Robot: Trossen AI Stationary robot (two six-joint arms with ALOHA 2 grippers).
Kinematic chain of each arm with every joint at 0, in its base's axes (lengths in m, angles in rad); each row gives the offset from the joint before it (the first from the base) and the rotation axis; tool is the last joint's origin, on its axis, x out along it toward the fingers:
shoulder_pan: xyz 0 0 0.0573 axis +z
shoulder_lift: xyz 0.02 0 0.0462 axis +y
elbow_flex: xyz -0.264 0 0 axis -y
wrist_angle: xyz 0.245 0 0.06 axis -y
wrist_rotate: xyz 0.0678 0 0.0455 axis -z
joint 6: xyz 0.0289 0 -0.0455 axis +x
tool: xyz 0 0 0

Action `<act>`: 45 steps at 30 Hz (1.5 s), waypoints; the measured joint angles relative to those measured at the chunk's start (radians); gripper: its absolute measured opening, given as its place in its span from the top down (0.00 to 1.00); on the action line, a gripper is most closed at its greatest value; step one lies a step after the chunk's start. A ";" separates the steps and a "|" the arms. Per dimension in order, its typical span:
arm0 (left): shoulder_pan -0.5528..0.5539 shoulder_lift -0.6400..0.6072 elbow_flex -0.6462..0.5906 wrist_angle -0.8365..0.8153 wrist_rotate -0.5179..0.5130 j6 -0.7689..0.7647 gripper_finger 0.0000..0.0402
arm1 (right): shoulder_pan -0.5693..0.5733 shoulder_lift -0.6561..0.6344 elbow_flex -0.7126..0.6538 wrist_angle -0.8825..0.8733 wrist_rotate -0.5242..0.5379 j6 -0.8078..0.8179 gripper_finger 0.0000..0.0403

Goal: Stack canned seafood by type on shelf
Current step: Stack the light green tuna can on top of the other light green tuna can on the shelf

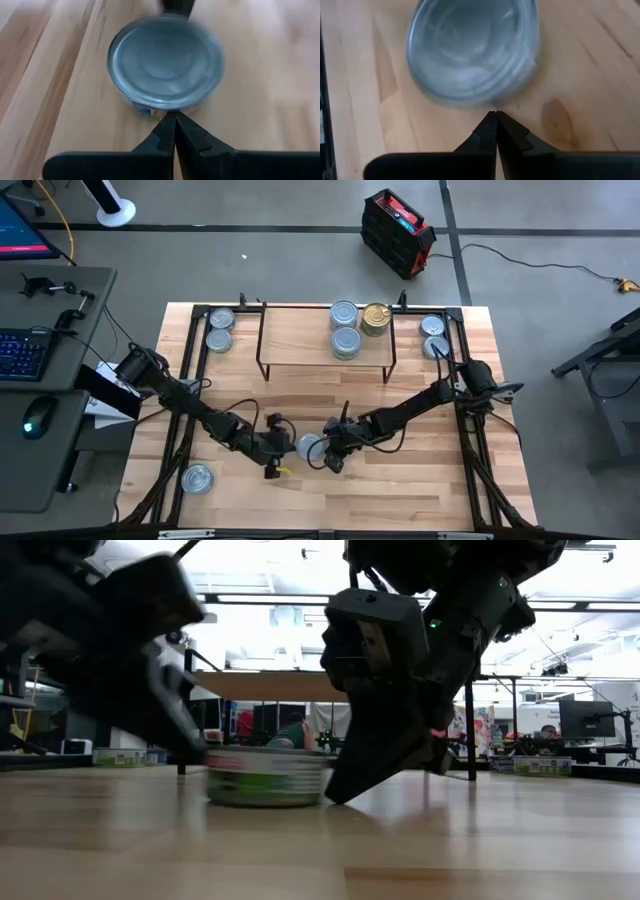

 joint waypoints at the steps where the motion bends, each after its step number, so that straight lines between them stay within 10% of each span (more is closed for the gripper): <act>1: 0.005 0.010 0.006 0.033 -0.001 0.008 1.00 | 0.000 -0.007 0.000 -0.022 0.001 0.001 1.00; 13: 0.030 -0.006 0.130 -0.069 -0.008 0.099 1.00 | 0.000 -0.090 -0.002 -0.295 0.010 -0.009 1.00; 23: 0.063 0.089 0.129 0.005 0.002 0.075 1.00 | -0.001 -0.085 -0.002 -0.206 0.193 -0.025 1.00; 45: 0.044 0.159 0.124 0.032 0.010 0.005 1.00 | 0.003 -0.182 0.001 -0.065 0.169 0.021 1.00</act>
